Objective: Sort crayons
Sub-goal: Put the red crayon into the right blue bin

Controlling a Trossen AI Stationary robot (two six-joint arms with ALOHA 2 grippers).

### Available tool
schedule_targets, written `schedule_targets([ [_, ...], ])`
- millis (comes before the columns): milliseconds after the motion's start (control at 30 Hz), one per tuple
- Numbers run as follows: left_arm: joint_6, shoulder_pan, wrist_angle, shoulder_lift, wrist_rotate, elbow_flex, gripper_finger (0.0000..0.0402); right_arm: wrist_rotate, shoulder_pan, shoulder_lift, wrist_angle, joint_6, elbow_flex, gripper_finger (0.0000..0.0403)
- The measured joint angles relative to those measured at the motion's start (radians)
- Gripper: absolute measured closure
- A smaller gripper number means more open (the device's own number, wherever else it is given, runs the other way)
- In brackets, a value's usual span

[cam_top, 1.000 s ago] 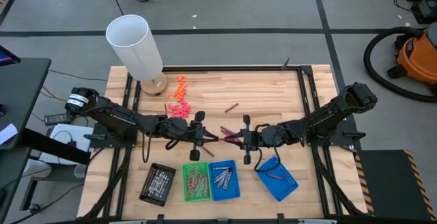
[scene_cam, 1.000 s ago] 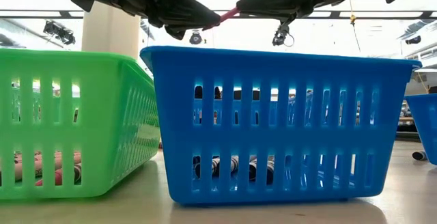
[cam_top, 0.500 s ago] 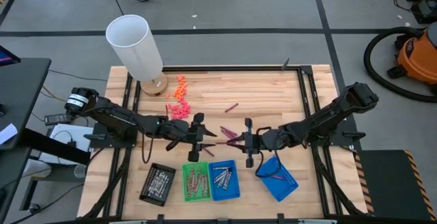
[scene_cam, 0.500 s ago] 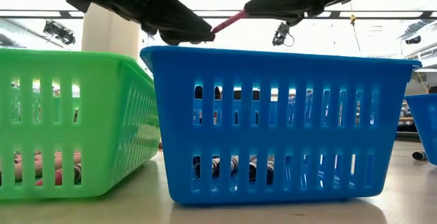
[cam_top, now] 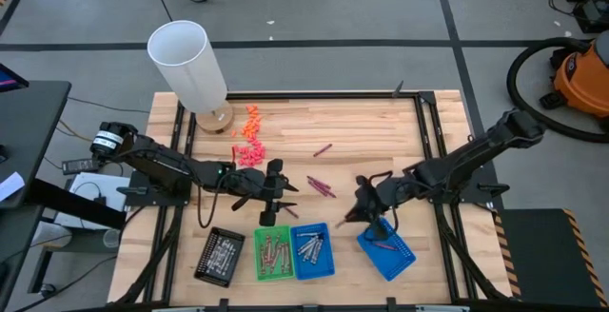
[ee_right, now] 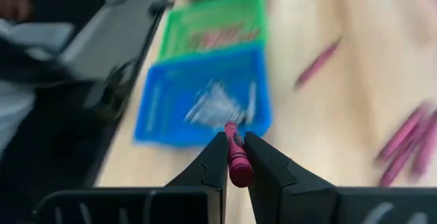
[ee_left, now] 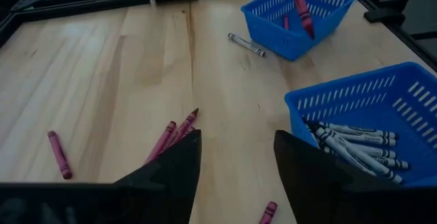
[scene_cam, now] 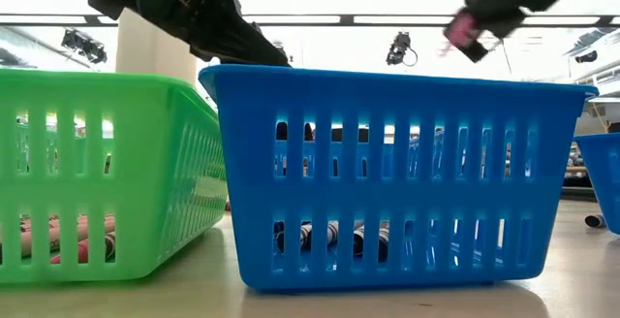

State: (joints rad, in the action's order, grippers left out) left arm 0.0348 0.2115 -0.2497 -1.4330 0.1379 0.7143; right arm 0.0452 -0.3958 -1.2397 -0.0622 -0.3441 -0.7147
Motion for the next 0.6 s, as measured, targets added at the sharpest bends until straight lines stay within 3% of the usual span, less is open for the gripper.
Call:
schedule_targets([
  [300, 0.005, -0.007, -0.008, 0.000, 0.000, 0.000, 0.0207, -0.378, 0.015, 0.054, -0.254, -0.320, 0.000, 0.0357],
  [600, 0.005, -0.007, -0.008, 0.000, 0.000, 0.000, 0.0207, -0.651, 0.009, -0.069, -0.373, -0.538, 0.000, 0.0357],
])
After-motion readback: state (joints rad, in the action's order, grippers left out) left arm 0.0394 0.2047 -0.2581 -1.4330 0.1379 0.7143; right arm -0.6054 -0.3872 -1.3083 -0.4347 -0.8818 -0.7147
